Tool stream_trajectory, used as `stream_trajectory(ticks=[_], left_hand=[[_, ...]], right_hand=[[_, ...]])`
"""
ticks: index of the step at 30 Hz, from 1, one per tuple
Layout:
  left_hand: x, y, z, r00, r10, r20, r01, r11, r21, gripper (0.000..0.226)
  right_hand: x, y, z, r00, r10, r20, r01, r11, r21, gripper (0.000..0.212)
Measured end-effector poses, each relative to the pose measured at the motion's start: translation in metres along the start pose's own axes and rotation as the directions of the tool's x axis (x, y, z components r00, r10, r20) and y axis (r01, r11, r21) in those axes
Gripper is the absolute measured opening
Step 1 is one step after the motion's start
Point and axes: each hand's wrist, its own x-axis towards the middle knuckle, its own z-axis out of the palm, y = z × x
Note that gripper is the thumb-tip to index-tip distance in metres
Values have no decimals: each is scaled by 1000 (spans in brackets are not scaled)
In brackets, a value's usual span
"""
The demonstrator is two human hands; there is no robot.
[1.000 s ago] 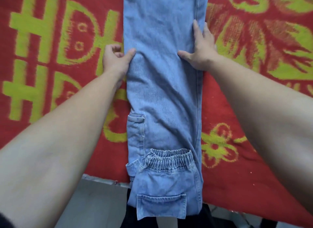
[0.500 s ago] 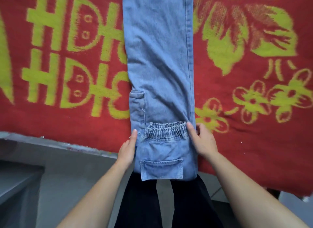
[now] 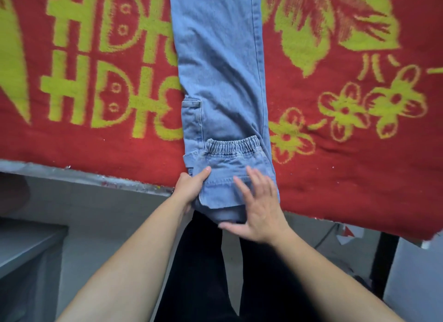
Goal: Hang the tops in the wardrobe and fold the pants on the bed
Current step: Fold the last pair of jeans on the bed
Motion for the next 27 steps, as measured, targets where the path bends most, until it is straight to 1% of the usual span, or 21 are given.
stream_trajectory(ticks=[2, 3, 4, 5, 7, 8, 9, 10, 12, 13, 15, 17, 18, 19, 20, 21, 22, 23, 24, 25, 27], left_hand=[[-11, 21, 7, 997, -57, 42, 61, 993, -99, 43], [-11, 29, 8, 994, -84, 74, 92, 990, -108, 32], [-13, 37, 6, 988, -109, 112, 119, 988, -94, 31], [-11, 42, 3, 981, -128, 148, 139, 988, -67, 39], [-5, 47, -3, 960, -184, 211, 184, 983, 20, 53], [0, 47, -6, 955, -200, 218, 189, 979, 70, 52], [6, 46, -10, 950, -221, 219, 196, 972, 132, 48], [2, 49, -13, 942, -256, 216, 213, 956, 204, 41], [-2, 59, -20, 940, -277, 198, 218, 937, 274, 32], [-6, 65, -25, 946, -274, 174, 219, 935, 278, 31], [-13, 81, -33, 959, -250, 132, 207, 939, 276, 36], [-13, 100, -39, 983, -166, 76, 138, 950, 279, 36], [-12, 112, -42, 997, -76, 4, 72, 960, 271, 34], [-2, 120, -45, 993, 25, -113, 0, 975, 222, 37], [4, 129, -46, 969, 139, -204, -95, 973, 213, 51], [12, 139, -47, 923, 243, -297, -172, 954, 245, 70], [15, 149, -46, 877, 332, -347, -239, 929, 284, 80], [15, 159, -42, 828, 406, -388, -305, 905, 296, 77], [14, 166, -36, 779, 474, -410, -377, 877, 298, 68], [12, 170, -30, 730, 548, -409, -447, 835, 321, 61], [3, 174, -16, 620, 709, -335, -524, 693, 495, 61]], right_hand=[[-10, -4, 4, 994, -72, 83, 82, 988, -130, 108], [-12, -4, 5, 995, -76, 64, 85, 982, -166, 101], [-10, -2, 4, 998, -64, 22, 67, 980, -189, 93], [-5, 0, 1, 999, -47, -10, 44, 979, -201, 90], [10, 6, -10, 1000, -21, 6, 21, 987, -162, 92], [21, 9, -19, 999, -14, 34, 18, 993, -119, 89], [34, 12, -31, 996, -1, 92, 9, 997, -82, 80], [49, 14, -44, 985, 20, 173, -9, 998, -62, 68], [83, 17, -71, 944, 48, 326, -22, 996, -83, 41], [101, 17, -82, 934, 40, 354, -4, 995, -102, 33], [139, 17, -102, 941, 29, 338, 12, 993, -119, 29], [178, 16, -118, 949, 17, 315, 26, 991, -133, 30], [198, 17, -123, 954, 1, 300, 45, 988, -149, 33], [217, 19, -127, 961, -11, 278, 62, 983, -175, 36], [234, 21, -129, 970, -15, 241, 69, 974, -215, 40], [249, 24, -129, 984, -13, 176, 60, 962, -267, 47], [262, 30, -127, 997, -2, 81, 27, 953, -303, 51], [272, 36, -124, 999, 19, -39, -29, 953, -301, 52], [279, 42, -120, 988, 63, -144, -99, 960, -262, 51], [282, 47, -116, 970, 126, -206, -168, 965, -202, 51], [277, 57, -104, 953, 215, -214, -245, 962, -122, 55]])
